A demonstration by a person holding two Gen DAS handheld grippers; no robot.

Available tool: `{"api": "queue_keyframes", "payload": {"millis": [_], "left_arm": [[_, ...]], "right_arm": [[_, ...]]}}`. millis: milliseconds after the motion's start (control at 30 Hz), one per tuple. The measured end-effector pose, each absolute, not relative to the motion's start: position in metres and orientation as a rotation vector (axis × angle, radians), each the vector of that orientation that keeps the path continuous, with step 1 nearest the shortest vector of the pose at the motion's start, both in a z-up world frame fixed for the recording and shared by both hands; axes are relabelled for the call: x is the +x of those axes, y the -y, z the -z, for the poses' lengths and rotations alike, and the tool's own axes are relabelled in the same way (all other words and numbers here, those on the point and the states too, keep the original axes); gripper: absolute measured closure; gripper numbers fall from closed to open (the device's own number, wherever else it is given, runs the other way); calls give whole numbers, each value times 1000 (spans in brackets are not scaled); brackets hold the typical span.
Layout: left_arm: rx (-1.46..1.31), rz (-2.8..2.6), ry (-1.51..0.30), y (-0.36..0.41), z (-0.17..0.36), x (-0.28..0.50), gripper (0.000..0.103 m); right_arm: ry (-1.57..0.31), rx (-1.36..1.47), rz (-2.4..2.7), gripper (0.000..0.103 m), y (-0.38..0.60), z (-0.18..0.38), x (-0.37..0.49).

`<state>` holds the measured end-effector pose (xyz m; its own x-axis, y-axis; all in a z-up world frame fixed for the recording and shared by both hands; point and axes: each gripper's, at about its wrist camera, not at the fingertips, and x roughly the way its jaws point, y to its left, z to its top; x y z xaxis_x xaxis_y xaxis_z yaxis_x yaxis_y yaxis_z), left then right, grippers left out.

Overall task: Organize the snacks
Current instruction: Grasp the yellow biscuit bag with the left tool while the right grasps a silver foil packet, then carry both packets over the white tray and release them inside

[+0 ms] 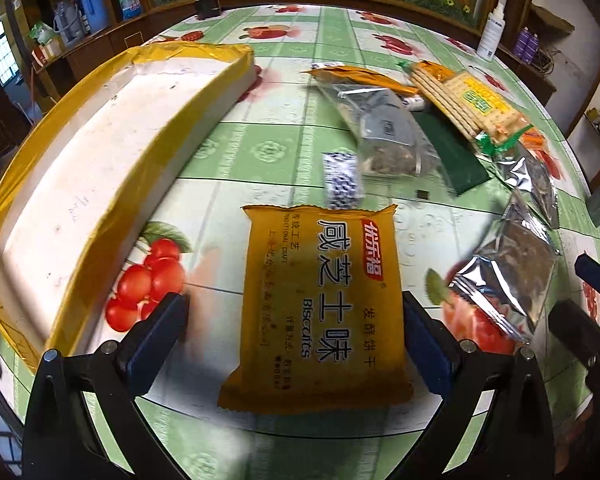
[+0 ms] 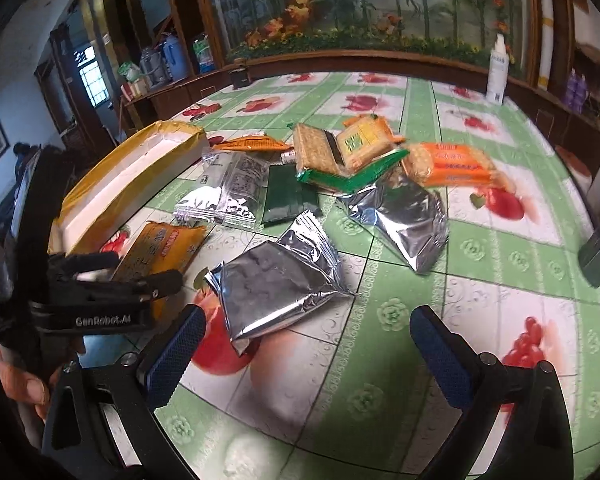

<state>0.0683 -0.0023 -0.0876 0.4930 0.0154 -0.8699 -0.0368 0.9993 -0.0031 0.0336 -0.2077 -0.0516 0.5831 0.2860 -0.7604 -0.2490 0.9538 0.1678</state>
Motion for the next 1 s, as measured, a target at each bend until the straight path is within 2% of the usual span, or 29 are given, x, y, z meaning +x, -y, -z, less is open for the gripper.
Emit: {"api": "queue_keyframes", "payload": {"millis": [233, 433, 633, 667, 733, 767, 800, 1000], "left_arm": [[-14, -25, -1029, -2, 88, 70, 0], [-31, -52, -1024, -7, 88, 76, 0], [-10, -23, -1021, -3, 88, 74, 0], [-8, -15, -1018, -2, 87, 73, 3], [2, 2, -999, 2, 84, 71, 15], [7, 13, -985, 3, 82, 69, 28], [17, 19, -974, 6, 81, 67, 33], [-55, 99, -970, -1, 78, 63, 34]], "right_arm": [[-991, 76, -275, 0, 184, 71, 62], [-974, -20, -210, 0, 166, 75, 74], [-948, -26, -249, 14, 171, 72, 72], [-943, -20, -263, 18, 173, 72, 70], [-925, -12, -284, 27, 176, 68, 65], [-923, -12, -288, 29, 177, 67, 63], [-920, 0, -306, 30, 178, 66, 60], [-884, 96, -377, 32, 191, 57, 44]]}}
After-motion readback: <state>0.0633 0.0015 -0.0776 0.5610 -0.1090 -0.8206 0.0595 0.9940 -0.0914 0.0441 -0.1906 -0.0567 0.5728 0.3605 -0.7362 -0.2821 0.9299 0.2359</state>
